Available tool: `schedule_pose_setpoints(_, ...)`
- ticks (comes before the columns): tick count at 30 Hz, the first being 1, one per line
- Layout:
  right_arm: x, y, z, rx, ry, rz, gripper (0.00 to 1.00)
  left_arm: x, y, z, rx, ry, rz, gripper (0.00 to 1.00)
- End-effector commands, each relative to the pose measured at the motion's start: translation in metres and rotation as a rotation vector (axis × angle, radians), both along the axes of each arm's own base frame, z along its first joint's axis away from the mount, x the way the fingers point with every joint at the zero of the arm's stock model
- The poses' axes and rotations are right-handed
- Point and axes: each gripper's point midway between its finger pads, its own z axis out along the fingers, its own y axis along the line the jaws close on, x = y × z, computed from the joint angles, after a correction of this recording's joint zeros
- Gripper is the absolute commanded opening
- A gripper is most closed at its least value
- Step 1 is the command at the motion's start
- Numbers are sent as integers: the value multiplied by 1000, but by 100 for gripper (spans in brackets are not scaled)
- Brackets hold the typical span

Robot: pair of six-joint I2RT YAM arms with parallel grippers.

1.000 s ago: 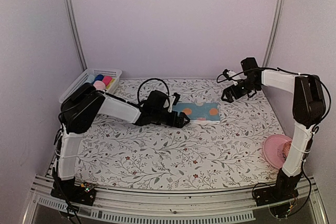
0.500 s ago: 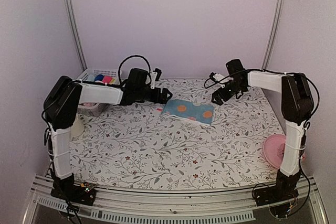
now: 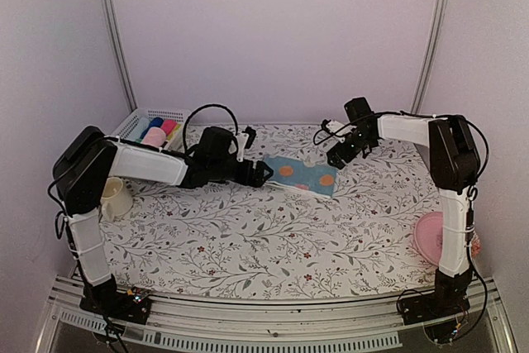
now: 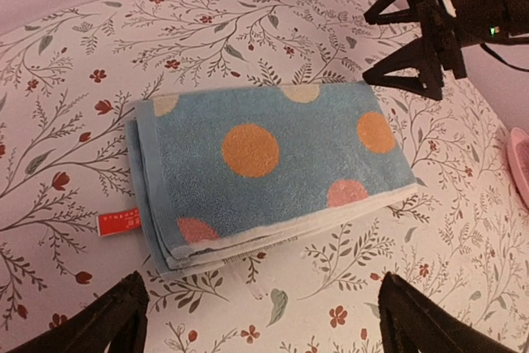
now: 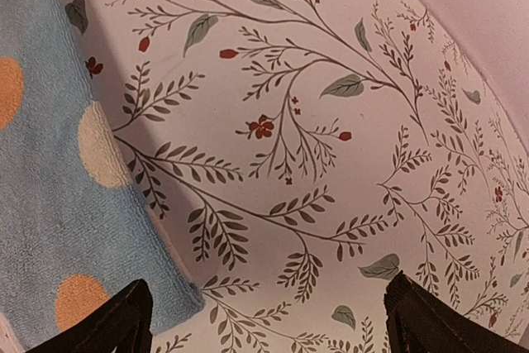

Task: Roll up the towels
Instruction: Rotate the towel at the center of the board.

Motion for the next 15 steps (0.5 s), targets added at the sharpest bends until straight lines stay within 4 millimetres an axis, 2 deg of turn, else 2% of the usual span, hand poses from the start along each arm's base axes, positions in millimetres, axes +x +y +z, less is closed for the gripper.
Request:
schedule_pose_setpoints(1, -7, -13, -23, -55, 42, -16, 99, -2, -9, 12, -31, -31, 0, 97)
schedule_pose_setpoints(9, -14, -23, -53, -122, 86, -23, 99, -8, -7, 9, -25, -29, 15, 97)
schedule_pose_setpoints(15, -37, -24, -70, -150, 153, 19, 99, -11, -3, 10, -22, -33, 26, 97)
